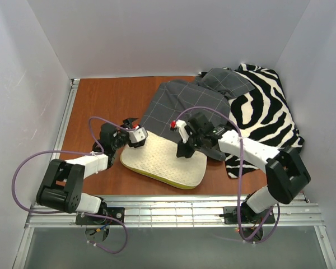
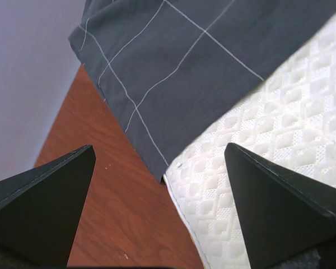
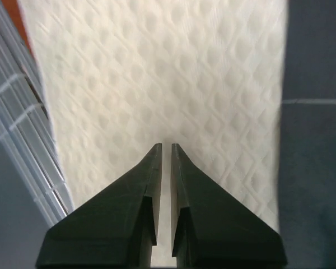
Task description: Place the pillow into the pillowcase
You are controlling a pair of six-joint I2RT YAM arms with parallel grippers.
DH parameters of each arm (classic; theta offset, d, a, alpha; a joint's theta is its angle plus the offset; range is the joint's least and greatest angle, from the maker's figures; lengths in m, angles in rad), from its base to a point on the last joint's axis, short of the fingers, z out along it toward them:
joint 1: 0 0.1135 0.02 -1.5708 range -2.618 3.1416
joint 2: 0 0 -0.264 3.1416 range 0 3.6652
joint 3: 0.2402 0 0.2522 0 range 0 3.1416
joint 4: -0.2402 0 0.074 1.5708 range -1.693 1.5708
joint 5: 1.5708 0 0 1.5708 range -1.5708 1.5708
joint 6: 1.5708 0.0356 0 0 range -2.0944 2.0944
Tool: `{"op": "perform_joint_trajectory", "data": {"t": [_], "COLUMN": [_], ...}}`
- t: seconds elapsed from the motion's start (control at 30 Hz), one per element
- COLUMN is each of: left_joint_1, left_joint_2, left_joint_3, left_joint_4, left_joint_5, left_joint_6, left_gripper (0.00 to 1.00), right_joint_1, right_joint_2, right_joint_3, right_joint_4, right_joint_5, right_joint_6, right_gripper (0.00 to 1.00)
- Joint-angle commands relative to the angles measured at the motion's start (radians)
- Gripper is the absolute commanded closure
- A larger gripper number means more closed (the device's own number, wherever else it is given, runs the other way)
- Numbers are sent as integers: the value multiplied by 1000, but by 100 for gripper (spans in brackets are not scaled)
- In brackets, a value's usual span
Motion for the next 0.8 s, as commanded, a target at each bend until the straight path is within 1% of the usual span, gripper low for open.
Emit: {"op": "perform_joint_trajectory", "data": {"t": [0.0,0.13,0.27,0.33,0.5,0.53,0.6,0.63,0.7,0.77], "left_joint_1": [-25,-61,-100,-110,-117,-118,-115,-112,-101,-81], "left_joint_2": [41,106,193,251,365,382,434,448,470,471], "left_joint_3": [-40,-73,-38,8,77,94,128,131,139,157], "left_joint_4": [186,244,310,339,402,416,425,443,444,378], "left_joint_5": [-2,6,-54,-98,-172,-208,-238,-261,-270,-275], "left_joint_6": [169,262,261,248,242,242,248,262,268,262], "left_gripper": [11,11,11,11,13,16,18,20,25,38], "right_joint_1": [-9,-6,-7,-7,-6,-7,-7,-6,-7,-6], "right_joint_2": [56,102,100,86,63,60,51,48,36,20], "right_joint_3": [-55,-89,-118,-146,-189,-199,-212,-221,-230,-242], "right_joint_4": [11,46,48,46,49,51,59,62,74,80], "right_joint_5": [-24,-5,10,21,30,32,42,46,65,88], "right_joint_6": [4,6,-2,-13,-22,-19,-17,-16,-17,-25], "right_gripper": [94,96,97,97,97,97,96,96,95,94]}}
